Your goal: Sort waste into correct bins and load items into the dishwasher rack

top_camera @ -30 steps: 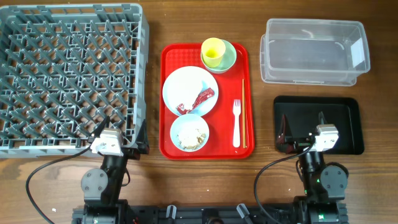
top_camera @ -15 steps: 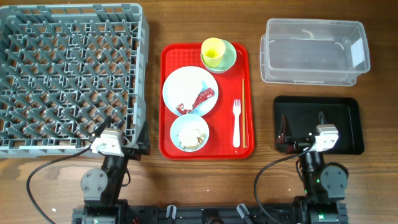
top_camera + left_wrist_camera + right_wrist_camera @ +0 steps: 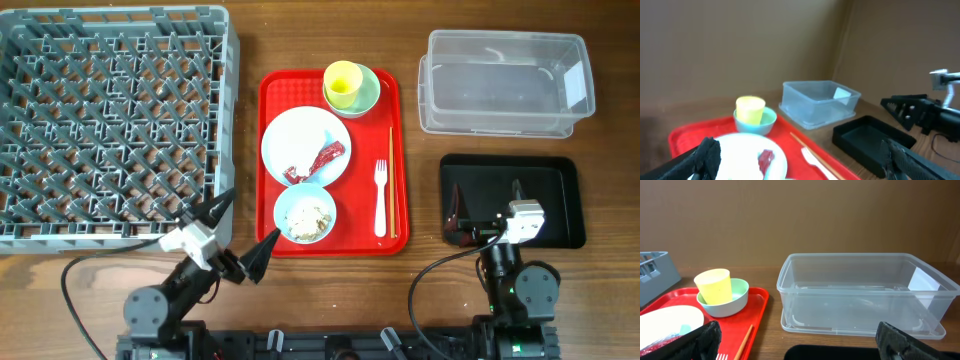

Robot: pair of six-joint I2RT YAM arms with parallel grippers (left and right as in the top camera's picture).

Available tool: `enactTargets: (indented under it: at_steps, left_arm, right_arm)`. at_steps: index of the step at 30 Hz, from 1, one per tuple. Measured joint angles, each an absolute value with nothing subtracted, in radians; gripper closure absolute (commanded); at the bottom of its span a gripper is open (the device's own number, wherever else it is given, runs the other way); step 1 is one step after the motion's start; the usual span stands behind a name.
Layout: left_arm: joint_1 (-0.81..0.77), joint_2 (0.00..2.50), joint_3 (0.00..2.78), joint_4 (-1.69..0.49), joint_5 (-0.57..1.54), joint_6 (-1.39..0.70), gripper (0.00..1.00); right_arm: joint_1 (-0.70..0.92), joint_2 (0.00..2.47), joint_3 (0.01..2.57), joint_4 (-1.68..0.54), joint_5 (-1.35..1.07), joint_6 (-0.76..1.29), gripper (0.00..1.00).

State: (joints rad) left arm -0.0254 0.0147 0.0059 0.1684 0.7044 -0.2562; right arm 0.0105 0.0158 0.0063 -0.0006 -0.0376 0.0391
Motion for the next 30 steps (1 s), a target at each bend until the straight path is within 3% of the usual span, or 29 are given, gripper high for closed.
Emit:
enactTargets:
  at_steps: [6,14,28,30]
  left_arm:
    - [-0.025,0.015,0.006,0.032,0.558,-0.245,0.0]
    - [-0.025,0.015,0.006,0.014,0.424,-0.094,0.0]
    - [-0.025,0.016,0.007,-0.061,0.099,-0.064,0.0]
    - [-0.025,0.016,0.007,-0.064,0.067,-0.064,0.0]
  right_arm:
    - [0.01,0.016,0.006,-0.001,-0.038,0.039,0.0]
    - [0.01,0.016,0.006,-0.001,-0.038,0.039,0.0]
    - [0.01,0.016,0.006,0.001,-0.037,0.002,0.0]
    - [0.01,0.018,0.006,0.08,-0.066,0.03,0.0]
